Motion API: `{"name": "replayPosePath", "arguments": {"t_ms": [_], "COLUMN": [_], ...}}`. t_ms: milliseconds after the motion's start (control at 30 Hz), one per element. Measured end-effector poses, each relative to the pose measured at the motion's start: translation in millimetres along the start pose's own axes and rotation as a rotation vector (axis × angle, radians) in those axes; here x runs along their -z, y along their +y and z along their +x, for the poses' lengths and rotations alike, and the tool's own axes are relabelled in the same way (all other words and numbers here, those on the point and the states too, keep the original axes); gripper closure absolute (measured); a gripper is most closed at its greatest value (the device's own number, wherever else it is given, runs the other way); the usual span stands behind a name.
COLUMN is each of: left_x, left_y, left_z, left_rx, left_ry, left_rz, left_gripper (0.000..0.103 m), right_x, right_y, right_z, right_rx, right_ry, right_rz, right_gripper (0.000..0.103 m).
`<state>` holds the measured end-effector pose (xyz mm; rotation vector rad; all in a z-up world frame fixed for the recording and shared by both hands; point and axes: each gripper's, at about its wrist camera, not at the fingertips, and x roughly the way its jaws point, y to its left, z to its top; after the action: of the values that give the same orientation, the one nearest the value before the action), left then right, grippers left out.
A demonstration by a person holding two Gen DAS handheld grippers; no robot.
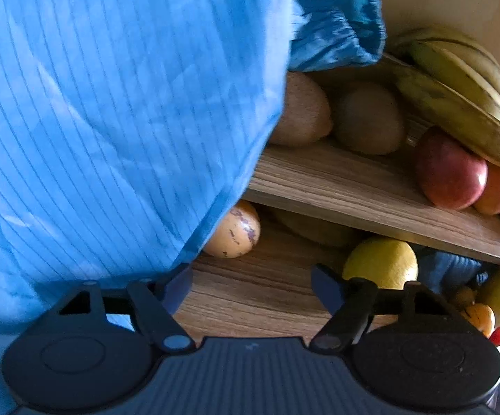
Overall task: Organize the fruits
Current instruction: 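Grasp the speckled round fruit with left tool while right tool grasps the yellow lemon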
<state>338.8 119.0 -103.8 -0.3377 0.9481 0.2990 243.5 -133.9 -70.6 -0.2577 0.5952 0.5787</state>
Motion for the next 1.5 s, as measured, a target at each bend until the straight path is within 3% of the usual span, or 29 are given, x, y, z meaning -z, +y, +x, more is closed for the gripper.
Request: {"name": "replayPosePath", "arguments": {"t_ms": [133,367,967,1200,1367,1500], "left_x": [0.4,2.8,-5.9,-2.6,-1.6,2.9], "left_y": [9.5,15.4,-5.9,-6.2,-13.6,-14.7], "left_z": [4.6,7.5,12.8,15.2,13.4,13.4], "left_rx": [0.009,0.013,-0.02,-0.027,-0.026,-0.02], "left_ry": [-0.006,-0.006,-0.031,-0.037,-0.039,-0.035], "left_rz": [-0.026,-0.054,-0.075,-0.066,-0.061,-0.057], "left_gripper": [0.041,0.042,0.035,0.051,0.052,0.052], "right_x": [-9.2,-19.6,-27.0,-30.8,-28.6,-27.1], "right_y": [3.0,6.8,6.8,3.7,4.5,2.7], "right_z": [14.1,39.2,79.1,93.8,98.5,98.7], "right_rx": [-0.01,-0.022,-0.053,-0.063,-0.062,-0.063], "right_ry": [-0.006,-0.002,0.008,0.015,0.016,0.014], "right_rz": [-0.03,-0.065,-0.122,-0.08,-0.069,-0.041], "right_gripper": [0.008,0.017,0.022,0.025,0.039,0.041]}}
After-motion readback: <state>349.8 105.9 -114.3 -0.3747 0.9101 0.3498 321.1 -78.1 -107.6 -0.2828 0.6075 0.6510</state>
